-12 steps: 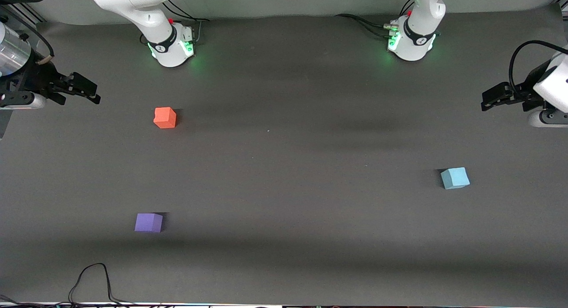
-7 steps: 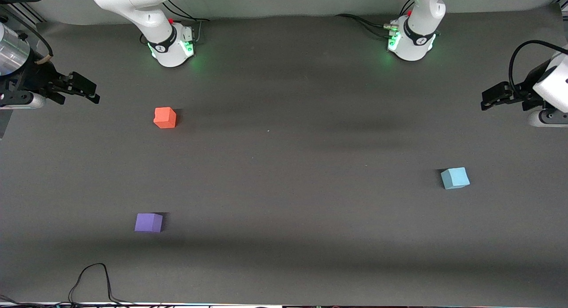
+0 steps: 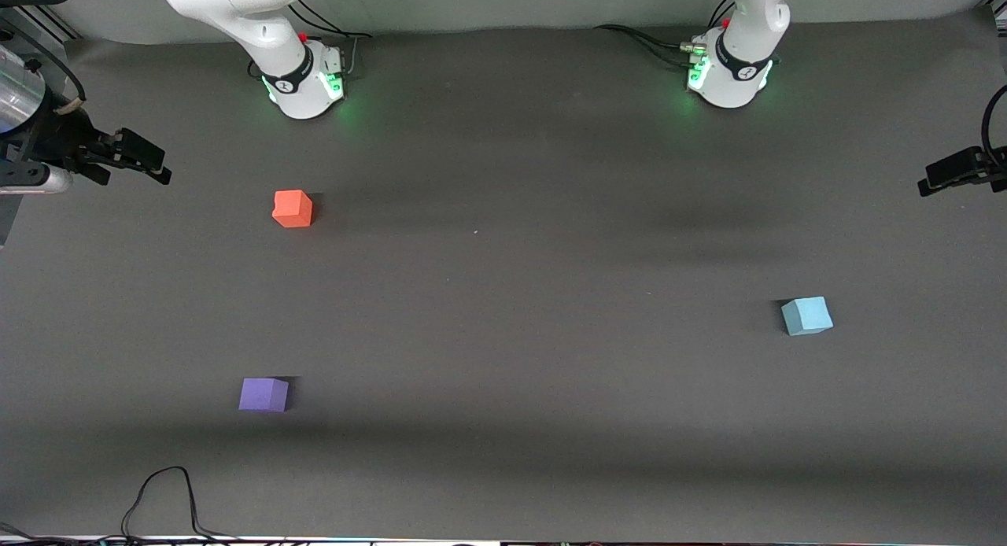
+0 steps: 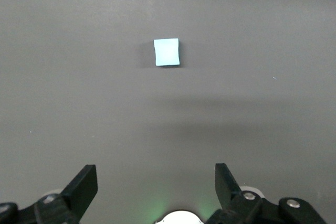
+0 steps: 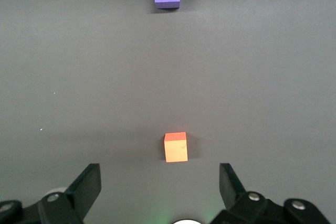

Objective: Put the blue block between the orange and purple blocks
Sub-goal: 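Reach the left gripper down toward the light blue block, then close the left gripper on the light blue block and lift it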

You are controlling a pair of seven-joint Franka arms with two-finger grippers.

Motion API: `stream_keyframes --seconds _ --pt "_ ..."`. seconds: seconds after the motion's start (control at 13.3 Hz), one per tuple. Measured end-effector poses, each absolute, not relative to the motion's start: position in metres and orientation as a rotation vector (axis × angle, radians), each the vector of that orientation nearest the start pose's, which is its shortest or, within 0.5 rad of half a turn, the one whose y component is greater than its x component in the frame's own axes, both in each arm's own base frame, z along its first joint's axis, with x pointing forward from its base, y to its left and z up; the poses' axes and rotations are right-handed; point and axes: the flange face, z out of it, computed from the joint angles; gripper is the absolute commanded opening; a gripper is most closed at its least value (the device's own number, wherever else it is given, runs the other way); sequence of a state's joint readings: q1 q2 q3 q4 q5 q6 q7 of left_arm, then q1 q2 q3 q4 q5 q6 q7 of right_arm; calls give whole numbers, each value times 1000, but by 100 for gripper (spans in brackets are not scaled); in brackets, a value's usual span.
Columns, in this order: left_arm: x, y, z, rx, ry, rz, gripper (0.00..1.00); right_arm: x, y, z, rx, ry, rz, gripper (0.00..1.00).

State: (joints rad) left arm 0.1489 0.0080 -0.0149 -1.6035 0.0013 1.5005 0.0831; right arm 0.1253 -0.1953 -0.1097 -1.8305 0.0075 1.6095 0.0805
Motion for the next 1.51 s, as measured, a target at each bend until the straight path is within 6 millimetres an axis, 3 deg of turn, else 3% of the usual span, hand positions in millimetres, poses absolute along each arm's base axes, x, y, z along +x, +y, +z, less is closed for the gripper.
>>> stream_keyframes --seconds 0.15,0.3,0.6,1.21,1.51 --pt "554 71 584 -3141 -67 149 100 494 3 606 -3112 100 45 100" --pt "569 68 554 -3141 -52 137 100 495 3 605 -3113 100 45 100" --pt "590 67 465 -3135 -37 79 100 496 3 604 -3113 100 50 100" --pt "595 66 282 -3131 -13 -37 100 497 4 600 -3114 98 60 100" --pt "592 64 221 -3131 -10 -100 100 498 4 600 -3114 98 62 100"
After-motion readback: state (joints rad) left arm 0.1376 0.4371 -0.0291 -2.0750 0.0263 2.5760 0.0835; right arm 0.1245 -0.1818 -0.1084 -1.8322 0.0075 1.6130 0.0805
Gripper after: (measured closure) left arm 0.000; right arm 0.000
